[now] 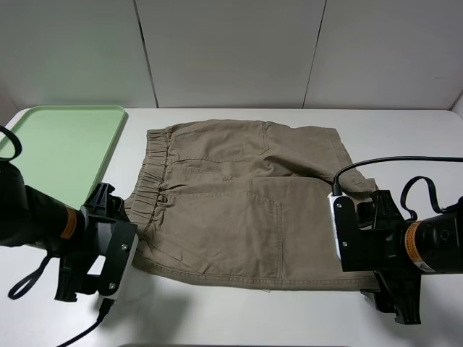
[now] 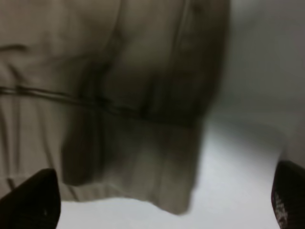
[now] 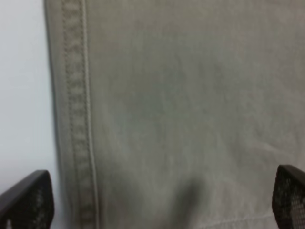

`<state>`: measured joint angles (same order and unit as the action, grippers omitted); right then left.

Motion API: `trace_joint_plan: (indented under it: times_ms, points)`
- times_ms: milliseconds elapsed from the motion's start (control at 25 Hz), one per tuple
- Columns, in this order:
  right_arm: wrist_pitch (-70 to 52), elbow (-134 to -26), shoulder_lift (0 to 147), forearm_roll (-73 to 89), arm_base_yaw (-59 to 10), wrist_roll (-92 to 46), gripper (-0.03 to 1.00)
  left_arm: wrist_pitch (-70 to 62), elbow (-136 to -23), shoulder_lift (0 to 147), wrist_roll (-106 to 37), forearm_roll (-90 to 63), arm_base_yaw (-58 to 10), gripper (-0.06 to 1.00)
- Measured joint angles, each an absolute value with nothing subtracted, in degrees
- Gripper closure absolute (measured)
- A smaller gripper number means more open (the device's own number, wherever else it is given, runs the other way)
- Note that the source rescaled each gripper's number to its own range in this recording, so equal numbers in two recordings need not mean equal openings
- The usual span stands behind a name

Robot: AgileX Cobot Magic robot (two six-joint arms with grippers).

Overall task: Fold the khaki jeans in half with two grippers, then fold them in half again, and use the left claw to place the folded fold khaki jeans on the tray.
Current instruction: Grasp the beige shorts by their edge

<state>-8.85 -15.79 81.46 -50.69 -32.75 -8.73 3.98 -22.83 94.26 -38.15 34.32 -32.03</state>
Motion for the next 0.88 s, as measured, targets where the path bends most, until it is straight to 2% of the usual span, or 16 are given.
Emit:
trace_joint_plan:
  times_ms: [360,440,520,560,600,680,760,800,880]
  points:
    - [-8.4,-15.8,81.5,-50.9,-32.8,-8.7,-0.03,5.4,-25.9,97.6,-37.7,34.3,-32.0,0.12]
    - [-8.4,-15.8,81.5,-51.0,-32.8,-8.7,0.01,5.4,-25.9,97.6,-37.7,34.3,-32.0,0.14]
    - [-8.4,-15.8,81.5,-51.1,-32.8,-8.7,0.17,5.1,-25.9,97.7,-37.5,34.2,-32.0,0.20]
    - [-8.4,-15.8,81.5,-51.1,-32.8,-8.7,0.30,4.9,-25.9,97.9,-37.5,34.2,-32.0,0.24]
    - [-8.4,-15.8,81.5,-51.1,-32.8,-8.7,0.42,4.5,-25.9,98.1,-37.5,34.1,-32.0,0.31]
    - [-8.7,-15.8,81.5,-51.1,-32.8,-8.7,0.74,3.4,-25.9,98.2,-37.5,34.1,-32.0,0.48]
    - [-9.1,-15.8,81.5,-51.4,-32.8,-8.7,0.94,2.2,-25.8,98.5,-37.5,34.1,-32.0,0.69]
    - [-9.1,-15.8,81.5,-51.8,-32.8,-8.7,0.97,2.0,-25.8,98.7,-37.5,34.1,-32.0,0.79]
    - [-9.4,-15.8,81.5,-52.6,-32.8,-8.7,0.97,2.0,-25.8,98.7,-37.5,34.1,-32.0,0.91]
